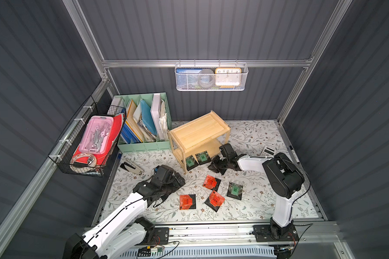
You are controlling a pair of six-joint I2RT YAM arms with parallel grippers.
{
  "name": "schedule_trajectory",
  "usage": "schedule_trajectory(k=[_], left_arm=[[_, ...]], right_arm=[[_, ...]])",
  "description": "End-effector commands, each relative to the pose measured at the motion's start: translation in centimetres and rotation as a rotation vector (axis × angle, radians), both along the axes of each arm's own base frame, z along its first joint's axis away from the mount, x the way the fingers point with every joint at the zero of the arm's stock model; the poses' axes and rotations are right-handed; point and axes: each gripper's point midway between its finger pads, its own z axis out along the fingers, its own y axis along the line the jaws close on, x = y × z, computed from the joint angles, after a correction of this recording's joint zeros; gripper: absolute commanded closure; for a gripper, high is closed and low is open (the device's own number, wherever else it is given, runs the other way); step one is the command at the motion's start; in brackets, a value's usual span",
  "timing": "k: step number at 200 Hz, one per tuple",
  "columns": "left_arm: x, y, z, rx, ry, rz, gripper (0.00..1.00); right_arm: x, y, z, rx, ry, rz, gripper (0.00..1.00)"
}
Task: Place the tea bags on the shelf by color
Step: Place the tea bag on the shelf.
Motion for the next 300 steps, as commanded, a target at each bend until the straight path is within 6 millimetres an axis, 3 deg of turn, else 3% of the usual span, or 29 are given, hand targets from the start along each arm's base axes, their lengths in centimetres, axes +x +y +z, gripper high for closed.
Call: schedule_trajectory(k=[1, 116, 300], left_arm=[[0.6, -0.3, 1.0, 0.012, -0.023, -0.034, 0.0], [1.7, -0.2, 1.0, 0.037, -0.012, -0.067, 0.0], [2.6, 0.3, 0.7, 0.012, 0.002, -0.08, 0.0]], right_arm=[[0.7, 0.2, -0.1, -0.006, 0.003, -0.009, 0.87], [3.1, 0.4, 0.0, 0.006, -0.01, -0.039, 0.87], [4.1, 1.2, 0.1, 0.013, -0.004, -0.035, 0.87]])
